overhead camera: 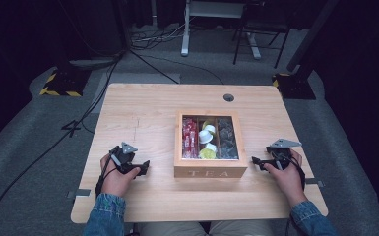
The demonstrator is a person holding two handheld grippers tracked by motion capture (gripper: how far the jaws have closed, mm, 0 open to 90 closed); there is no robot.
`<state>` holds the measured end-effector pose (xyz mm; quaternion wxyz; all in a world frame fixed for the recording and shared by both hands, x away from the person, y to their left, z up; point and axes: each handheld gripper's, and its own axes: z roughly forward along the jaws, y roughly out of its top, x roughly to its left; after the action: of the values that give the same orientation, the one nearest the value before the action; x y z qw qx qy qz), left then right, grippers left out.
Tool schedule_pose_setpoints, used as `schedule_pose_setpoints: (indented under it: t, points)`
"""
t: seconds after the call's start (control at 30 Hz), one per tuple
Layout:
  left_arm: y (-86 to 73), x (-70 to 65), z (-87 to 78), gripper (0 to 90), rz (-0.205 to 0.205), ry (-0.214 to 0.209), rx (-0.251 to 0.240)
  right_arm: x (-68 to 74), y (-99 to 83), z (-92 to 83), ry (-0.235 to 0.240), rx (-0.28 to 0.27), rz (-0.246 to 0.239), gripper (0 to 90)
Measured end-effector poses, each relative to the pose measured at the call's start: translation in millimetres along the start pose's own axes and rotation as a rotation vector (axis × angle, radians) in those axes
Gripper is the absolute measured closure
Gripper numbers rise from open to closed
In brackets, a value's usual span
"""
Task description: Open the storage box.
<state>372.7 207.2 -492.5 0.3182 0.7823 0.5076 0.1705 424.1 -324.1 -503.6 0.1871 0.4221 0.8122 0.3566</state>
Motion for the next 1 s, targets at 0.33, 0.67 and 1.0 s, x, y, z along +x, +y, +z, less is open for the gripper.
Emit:
schedule_pose_setpoints:
  t: [0.33,0.67,1.0]
  points:
    - [7.4,-7.4,-13.2,21.6,0.027,-0.005,0.001,-0.1,0.0,0.0,0.000,0.000,0.000,16.1]
    - [20.0,-24.8,-29.2,24.1,0.065,-0.046,-0.019,-0.1,0.0,0.0,0.000,0.000,0.000,16.1]
    - [30.3,-42.0,-45.1,26.4,0.090,-0.092,-0.054,0.0,0.0,0.0,0.000,0.000,0.000,16.1]
